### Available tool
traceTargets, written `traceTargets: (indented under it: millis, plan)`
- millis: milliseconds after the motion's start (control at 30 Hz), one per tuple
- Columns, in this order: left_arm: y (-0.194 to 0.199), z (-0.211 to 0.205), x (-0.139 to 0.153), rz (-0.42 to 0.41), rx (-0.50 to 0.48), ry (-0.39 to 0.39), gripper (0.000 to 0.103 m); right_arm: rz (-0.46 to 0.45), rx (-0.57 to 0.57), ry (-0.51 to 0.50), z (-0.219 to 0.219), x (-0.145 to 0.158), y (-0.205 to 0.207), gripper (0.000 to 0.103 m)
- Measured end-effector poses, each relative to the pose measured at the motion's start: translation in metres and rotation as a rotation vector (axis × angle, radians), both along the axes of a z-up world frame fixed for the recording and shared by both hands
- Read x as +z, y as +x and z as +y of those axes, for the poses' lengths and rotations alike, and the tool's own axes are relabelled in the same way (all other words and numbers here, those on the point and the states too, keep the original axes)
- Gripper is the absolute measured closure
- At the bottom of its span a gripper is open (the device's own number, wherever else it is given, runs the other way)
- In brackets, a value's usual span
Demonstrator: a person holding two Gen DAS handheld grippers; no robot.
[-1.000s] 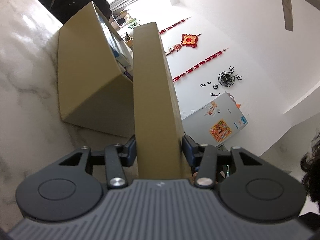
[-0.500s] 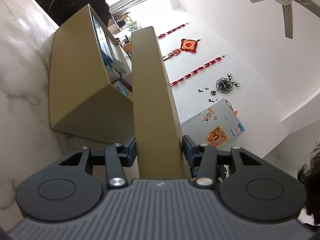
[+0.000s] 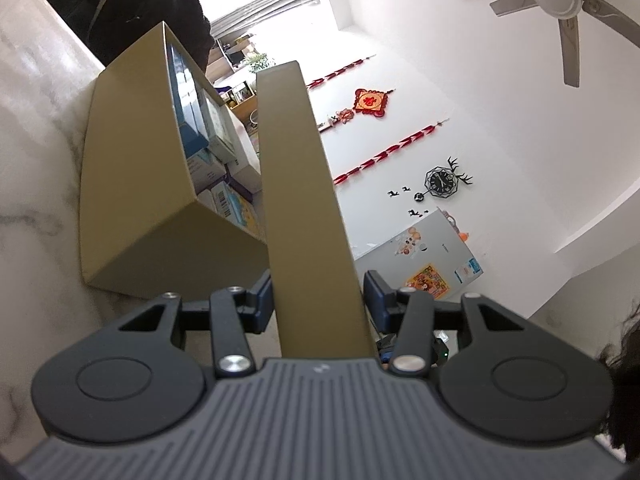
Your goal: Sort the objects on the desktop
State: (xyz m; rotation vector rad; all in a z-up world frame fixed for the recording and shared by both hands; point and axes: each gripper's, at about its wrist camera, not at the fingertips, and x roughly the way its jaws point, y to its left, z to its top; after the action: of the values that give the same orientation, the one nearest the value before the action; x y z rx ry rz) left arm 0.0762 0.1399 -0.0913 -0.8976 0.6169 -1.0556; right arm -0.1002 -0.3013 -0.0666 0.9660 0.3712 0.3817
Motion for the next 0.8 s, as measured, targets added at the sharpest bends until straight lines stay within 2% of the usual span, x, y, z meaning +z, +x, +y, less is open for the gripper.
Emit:
traceTargets:
  millis: [200, 333, 800]
  plan:
    - [0.009, -0.009, 0.001, 0.003, -0.009, -0.011, 0.059, 0.013, 0.005, 0.006, 0.001, 0.001, 0.013, 0.043]
    - [0.018, -0.009, -0.003, 0.035, -0.001, -0.016, 0.059, 0.031, -0.006, 0.006, -0.001, 0.001, 0.024, 0.043]
    - [0.044, -0.01, 0.009, 0.056, 0.045, -0.02, 0.059, 0.067, 0.01, 0.026, -0.005, 0.003, 0.069, 0.044]
